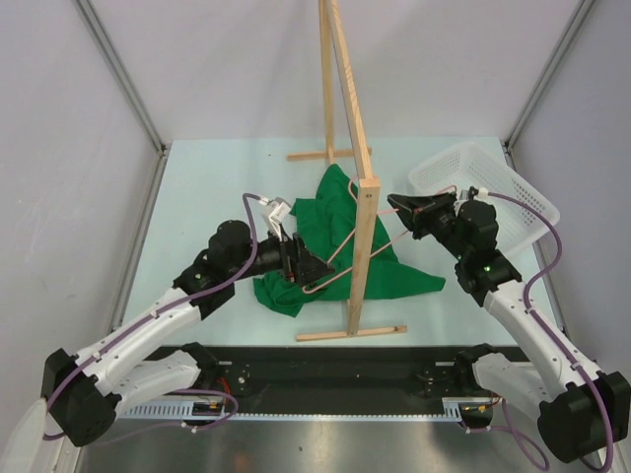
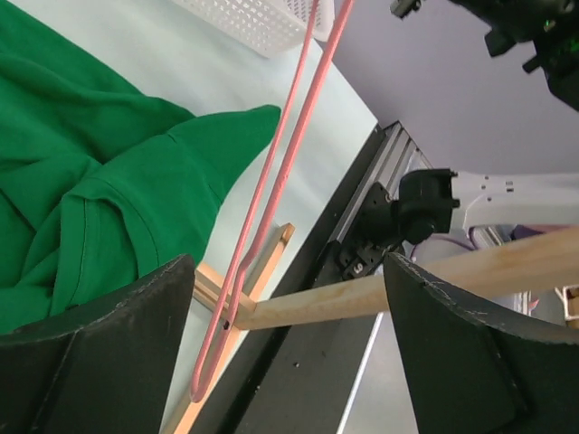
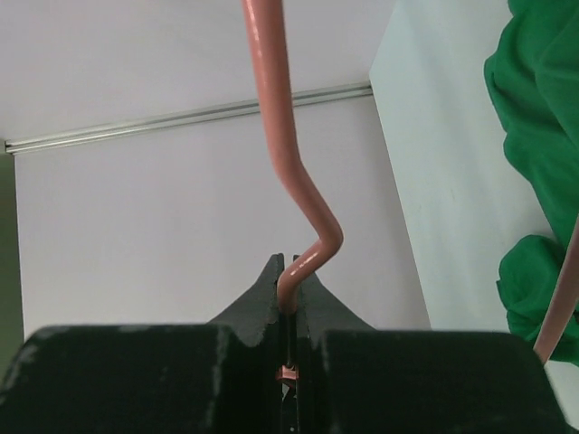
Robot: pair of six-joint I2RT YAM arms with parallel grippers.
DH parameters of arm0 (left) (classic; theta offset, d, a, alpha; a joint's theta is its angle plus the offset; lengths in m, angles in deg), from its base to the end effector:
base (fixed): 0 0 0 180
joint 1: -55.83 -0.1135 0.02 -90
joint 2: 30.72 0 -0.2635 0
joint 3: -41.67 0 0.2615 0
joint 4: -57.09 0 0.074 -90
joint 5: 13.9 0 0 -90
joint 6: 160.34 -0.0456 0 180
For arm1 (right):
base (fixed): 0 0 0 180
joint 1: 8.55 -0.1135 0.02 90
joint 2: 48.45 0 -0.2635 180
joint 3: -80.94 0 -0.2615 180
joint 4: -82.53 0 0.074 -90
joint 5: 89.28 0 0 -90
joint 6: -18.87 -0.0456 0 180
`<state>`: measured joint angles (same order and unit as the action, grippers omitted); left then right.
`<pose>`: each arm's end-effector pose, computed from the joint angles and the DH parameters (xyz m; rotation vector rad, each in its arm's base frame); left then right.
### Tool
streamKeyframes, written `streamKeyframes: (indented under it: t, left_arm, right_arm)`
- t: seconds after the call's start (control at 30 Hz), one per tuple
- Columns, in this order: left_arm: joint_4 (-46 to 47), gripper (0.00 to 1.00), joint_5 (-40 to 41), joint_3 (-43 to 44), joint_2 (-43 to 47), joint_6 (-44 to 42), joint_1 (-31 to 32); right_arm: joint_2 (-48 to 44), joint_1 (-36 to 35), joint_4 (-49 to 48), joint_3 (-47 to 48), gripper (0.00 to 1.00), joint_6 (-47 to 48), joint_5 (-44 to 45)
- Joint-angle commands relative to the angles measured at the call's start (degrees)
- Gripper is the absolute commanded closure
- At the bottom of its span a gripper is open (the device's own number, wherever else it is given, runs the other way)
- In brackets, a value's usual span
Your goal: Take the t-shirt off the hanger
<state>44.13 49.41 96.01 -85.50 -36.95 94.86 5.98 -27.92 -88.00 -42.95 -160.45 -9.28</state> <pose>0.1744 -0.1678 0.3002 0.4609 1.9299 -1.2832 0.2294 0.0890 0.3194 1.0034 1.6960 1.4932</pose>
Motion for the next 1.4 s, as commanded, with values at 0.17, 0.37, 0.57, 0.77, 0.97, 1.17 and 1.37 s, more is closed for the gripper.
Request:
streamKeyframes:
  t: [0.17,0.37,0.57,0.77,0.97,1.17,1.37]
  left_arm:
    - [-3.4,0.21,-3.0,0.3,1.7,-5.4,-0.2]
    - [1.3,0.28,-4.6,-0.1,-2.0,-4.2,0.0]
    - [3.7,0.51,-5.6,0.1,-4.8,-3.2,0.9]
    - [3.8,0.89,-5.0,0.2,-5.0,-2.7,0.9]
    - [-2.0,1.00,-2.7,3.1,-5.2,-1.8,-1.5]
    - [-4.7,1.00,-4.3,6.7,-5.8,-0.8,-6.8]
    - [-6.2,1.00,-6.1,13.4,-7.6,0.8,-14.8]
  right_arm:
    - [-1.3,0.3,-4.6,0.4,1.00,-2.8,-2.9]
    - [-2.0,0.3,-4.7,0.0,1.00,-3.3,-2.9]
    - [-2.0,0.3,-7.2,-1.5,1.00,-4.9,-3.6]
    - [-2.6,0.3,-8.6,-3.2,0.98,-4.4,-4.1]
    - [-3.7,0.8,-4.6,-2.2,0.37,2.1,-3.6]
    - [-5.5,2.6,6.2,3.8,0.13,12.0,-4.3]
    - [-11.6,3.2,22.3,12.0,0.00,22.9,5.1]
